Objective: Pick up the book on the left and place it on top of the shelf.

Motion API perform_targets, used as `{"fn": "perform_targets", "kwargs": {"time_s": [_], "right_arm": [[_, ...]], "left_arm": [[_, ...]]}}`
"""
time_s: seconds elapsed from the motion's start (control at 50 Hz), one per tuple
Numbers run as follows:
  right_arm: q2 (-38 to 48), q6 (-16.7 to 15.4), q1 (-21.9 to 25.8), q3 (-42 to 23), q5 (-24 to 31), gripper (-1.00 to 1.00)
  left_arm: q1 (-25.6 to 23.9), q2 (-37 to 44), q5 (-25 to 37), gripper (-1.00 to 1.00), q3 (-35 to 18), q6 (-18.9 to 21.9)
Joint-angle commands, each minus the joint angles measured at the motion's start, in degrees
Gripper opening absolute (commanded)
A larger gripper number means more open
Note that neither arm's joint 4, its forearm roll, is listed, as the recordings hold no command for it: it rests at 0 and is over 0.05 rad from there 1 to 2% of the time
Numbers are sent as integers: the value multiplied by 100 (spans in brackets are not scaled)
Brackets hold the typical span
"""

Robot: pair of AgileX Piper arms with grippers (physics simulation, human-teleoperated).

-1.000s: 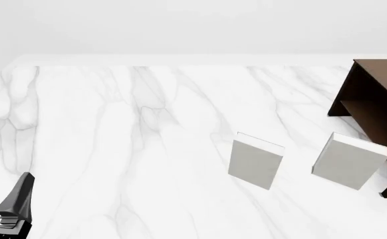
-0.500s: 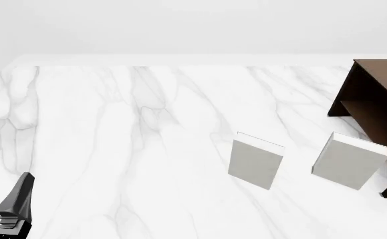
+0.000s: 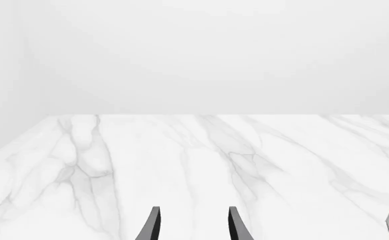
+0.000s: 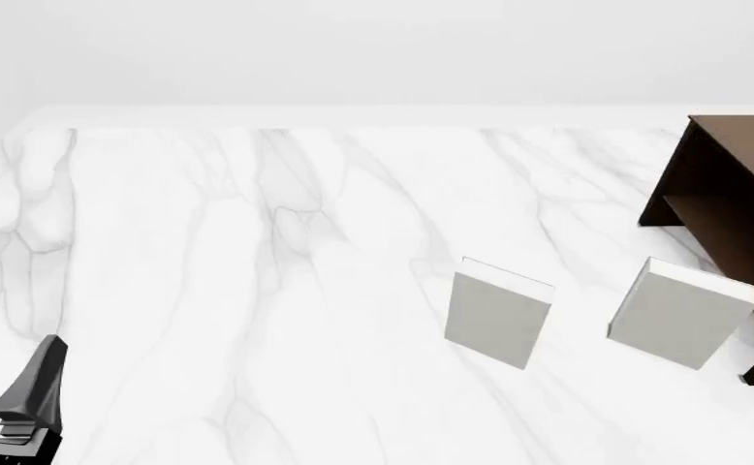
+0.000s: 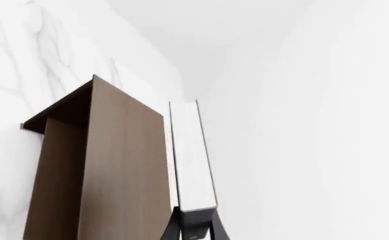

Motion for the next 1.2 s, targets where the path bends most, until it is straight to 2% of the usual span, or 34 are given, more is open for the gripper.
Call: {"fn": "perform_targets", "kwargs": {"time_s": [0.02,0.28,0.82,1.2], "right_arm": [[236,18,-112,-161,-206,-100],[379,19,-239,-392,-167,-100],[1074,-62,-293,-655,-454,-100],[1283,-104,-390,-557,-664,-100]], "left_arm": [[0,0,0,100,0,0],[0,0,0,100,0,0],[0,0,0,100,0,0],[0,0,0,100,0,0]]}}
